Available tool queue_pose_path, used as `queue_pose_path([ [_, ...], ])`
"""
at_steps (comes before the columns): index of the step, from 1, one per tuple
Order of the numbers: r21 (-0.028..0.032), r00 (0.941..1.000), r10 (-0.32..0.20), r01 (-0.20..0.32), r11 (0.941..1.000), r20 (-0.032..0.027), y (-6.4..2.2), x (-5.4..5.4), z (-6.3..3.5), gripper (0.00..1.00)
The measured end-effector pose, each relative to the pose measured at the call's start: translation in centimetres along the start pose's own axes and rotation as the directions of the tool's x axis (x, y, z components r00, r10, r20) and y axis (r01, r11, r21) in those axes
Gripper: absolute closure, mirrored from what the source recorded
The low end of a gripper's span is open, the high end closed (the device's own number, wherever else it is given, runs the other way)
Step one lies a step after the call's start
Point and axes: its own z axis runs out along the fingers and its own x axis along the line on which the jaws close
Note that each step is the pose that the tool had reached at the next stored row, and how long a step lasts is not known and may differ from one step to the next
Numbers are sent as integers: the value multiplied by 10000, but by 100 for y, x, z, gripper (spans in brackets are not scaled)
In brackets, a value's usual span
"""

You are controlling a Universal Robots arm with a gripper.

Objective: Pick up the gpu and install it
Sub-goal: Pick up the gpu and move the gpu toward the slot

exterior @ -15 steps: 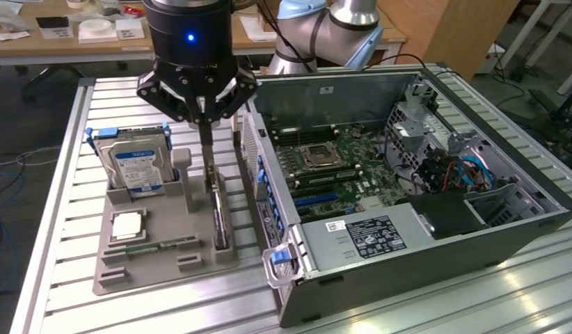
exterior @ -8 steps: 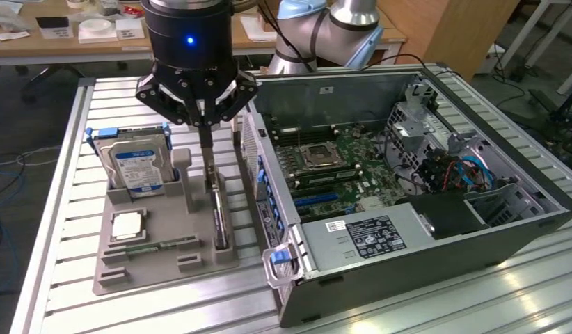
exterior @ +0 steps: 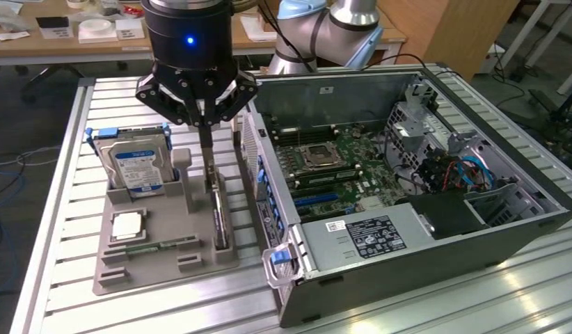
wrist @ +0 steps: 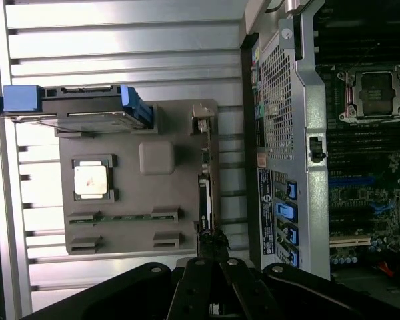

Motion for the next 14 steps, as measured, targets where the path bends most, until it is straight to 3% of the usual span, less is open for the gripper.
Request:
queue_pose_path([
  [5,0,10000,0,0,10000,0,0,0,0,89],
  [7,0,10000,0,0,10000,0,0,0,0,83],
  [9,0,10000,0,0,10000,0,0,0,0,83],
  [12,0,10000,0,0,10000,0,0,0,0,65],
  [13,0,10000,0,0,10000,0,0,0,0,65],
  [14,0,10000,1,-1,10000,0,0,0,0,58],
])
